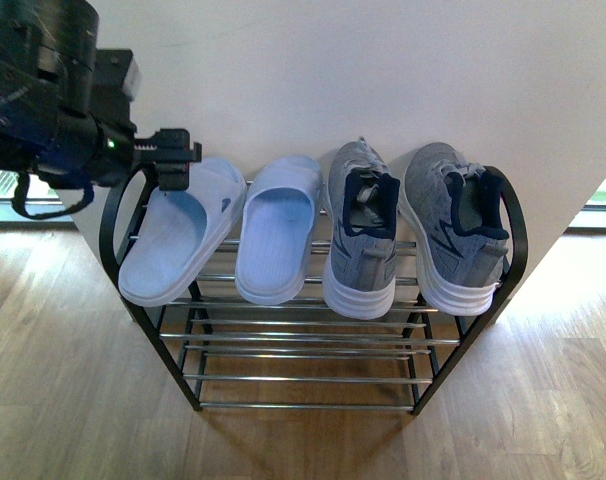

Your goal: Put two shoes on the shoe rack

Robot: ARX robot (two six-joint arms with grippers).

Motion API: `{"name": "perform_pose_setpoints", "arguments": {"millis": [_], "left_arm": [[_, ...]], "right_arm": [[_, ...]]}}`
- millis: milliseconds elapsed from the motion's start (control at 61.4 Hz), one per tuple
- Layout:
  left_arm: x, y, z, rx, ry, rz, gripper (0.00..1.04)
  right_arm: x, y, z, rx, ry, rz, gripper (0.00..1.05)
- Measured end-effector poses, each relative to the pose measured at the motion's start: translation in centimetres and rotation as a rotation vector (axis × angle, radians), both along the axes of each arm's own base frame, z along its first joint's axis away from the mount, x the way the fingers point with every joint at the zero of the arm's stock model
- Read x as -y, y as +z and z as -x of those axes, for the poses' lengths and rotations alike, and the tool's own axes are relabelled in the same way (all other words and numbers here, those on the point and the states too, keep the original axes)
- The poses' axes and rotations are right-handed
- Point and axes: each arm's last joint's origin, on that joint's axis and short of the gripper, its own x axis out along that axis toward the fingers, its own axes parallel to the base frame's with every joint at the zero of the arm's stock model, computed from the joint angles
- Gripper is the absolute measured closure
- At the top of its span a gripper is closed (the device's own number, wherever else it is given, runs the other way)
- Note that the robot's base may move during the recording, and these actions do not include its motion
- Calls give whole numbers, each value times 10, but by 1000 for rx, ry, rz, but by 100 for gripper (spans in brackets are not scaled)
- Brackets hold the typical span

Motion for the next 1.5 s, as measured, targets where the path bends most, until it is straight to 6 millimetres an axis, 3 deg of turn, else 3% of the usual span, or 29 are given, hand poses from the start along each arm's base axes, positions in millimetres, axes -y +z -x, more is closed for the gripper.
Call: {"name": "perform_pose_setpoints", "arguments": {"millis": [65,293,440,537,635,684,847,928,1059,1189,1303,1498], "left_arm": [[-2,14,9,33,5,4,8],[-18,40,46,87,104,15,9],[-32,70,84,175,157,13,9],[-46,97,125,249,213,9,9],[-59,111,165,293,263,8,9],[-64,113,181,302,286,3,9],[-81,113,268,300,336,27,9],[-86,118,292,338,345,35,9],[-92,125,316,406,351,82,9],[-93,129,322,453,363,87,10],[-90,120,326,640,135,48,28],[-84,118,329,708,84,-18,58]], "right_arm": [[0,0,0,0,0,0,9],[0,0,0,0,0,0,9],[0,0,0,0,0,0,9],[0,0,0,0,0,0,9],[0,0,0,0,0,0,9],[0,0,0,0,0,0,9],[0,0,0,0,0,0,9],[0,0,0,0,0,0,9],[0,0,0,0,0,0,9],[0,0,0,0,0,0,9],[0,0,0,0,0,0,9],[0,0,0,0,0,0,9]]}}
